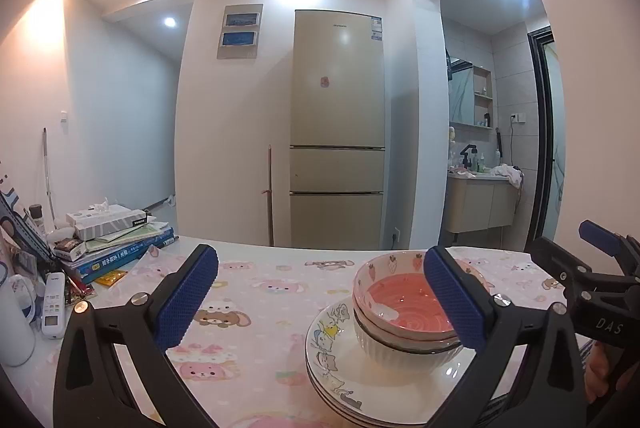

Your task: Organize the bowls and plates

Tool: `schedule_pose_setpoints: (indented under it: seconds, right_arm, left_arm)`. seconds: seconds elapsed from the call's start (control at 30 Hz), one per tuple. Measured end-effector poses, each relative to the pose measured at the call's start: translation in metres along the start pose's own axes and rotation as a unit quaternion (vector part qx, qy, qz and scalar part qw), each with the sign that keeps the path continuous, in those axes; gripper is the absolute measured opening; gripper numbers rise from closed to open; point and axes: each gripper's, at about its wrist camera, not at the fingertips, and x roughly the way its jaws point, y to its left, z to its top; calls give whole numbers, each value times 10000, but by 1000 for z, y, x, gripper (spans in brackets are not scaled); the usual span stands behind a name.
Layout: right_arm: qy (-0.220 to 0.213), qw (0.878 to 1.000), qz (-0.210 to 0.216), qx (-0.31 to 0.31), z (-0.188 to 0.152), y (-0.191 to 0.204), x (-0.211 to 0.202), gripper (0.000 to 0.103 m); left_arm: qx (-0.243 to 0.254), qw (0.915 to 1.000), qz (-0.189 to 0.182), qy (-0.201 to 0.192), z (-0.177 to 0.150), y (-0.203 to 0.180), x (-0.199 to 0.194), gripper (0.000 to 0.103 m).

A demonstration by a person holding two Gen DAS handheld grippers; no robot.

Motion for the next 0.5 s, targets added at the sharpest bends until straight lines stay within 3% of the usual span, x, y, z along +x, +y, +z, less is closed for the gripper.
schedule_pose_setpoints:
  seconds: [0.5]
  right_arm:
    - [-35,10000,-29,-3,-1,-2,-1,103]
  left_arm:
    - [24,10000,0,-20,-1,-2,-1,103]
